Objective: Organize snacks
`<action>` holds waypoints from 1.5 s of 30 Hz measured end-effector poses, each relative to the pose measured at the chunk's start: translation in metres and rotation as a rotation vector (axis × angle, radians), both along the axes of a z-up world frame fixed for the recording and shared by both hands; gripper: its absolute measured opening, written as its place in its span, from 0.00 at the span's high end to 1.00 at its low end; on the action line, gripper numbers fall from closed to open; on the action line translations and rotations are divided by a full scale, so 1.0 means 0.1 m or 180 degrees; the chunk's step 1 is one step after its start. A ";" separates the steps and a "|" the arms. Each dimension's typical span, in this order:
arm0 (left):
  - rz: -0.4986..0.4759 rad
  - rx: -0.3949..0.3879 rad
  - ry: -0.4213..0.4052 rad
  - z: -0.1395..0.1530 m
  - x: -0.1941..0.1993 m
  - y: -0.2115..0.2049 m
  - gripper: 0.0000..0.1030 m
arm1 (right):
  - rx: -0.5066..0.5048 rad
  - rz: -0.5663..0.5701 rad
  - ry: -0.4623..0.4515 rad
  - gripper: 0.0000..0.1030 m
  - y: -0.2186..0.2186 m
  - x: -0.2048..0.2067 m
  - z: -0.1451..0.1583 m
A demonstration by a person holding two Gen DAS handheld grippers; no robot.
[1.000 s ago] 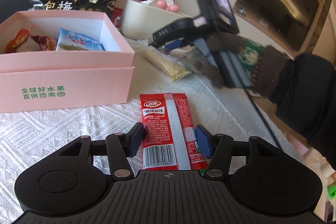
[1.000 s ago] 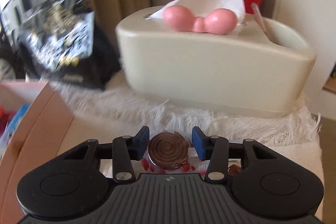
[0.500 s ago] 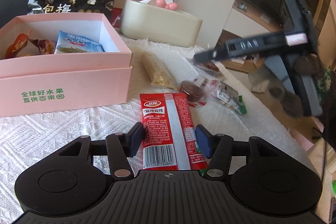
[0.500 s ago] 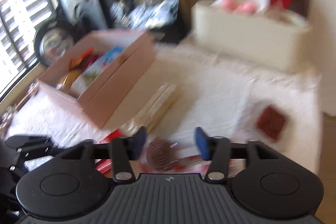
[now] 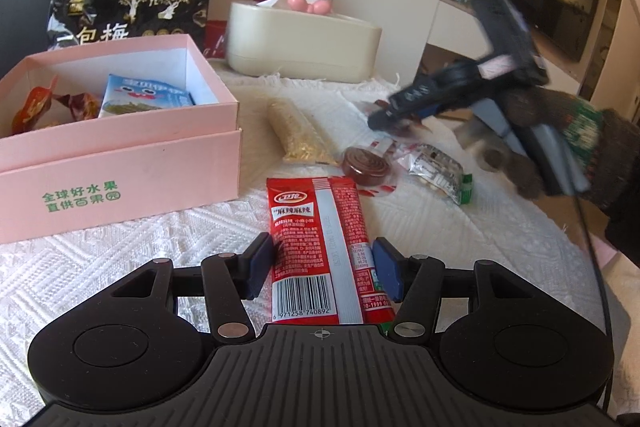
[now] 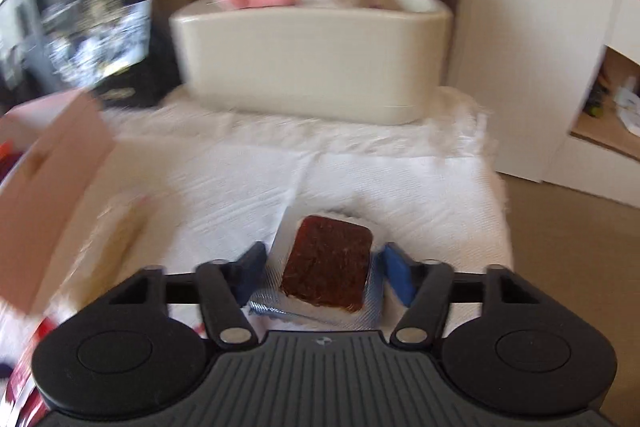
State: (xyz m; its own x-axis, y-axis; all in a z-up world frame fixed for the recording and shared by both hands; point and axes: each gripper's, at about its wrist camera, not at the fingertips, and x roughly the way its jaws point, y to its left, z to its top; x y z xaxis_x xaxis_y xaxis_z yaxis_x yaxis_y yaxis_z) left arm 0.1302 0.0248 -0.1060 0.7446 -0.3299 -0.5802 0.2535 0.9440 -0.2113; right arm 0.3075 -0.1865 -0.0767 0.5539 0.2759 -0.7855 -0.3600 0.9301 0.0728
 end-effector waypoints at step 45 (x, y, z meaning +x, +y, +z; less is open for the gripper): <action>-0.0096 0.0378 -0.0033 0.05 -0.05 -0.15 0.45 | 0.0354 0.0762 0.0163 0.84 0.14 -0.98 0.39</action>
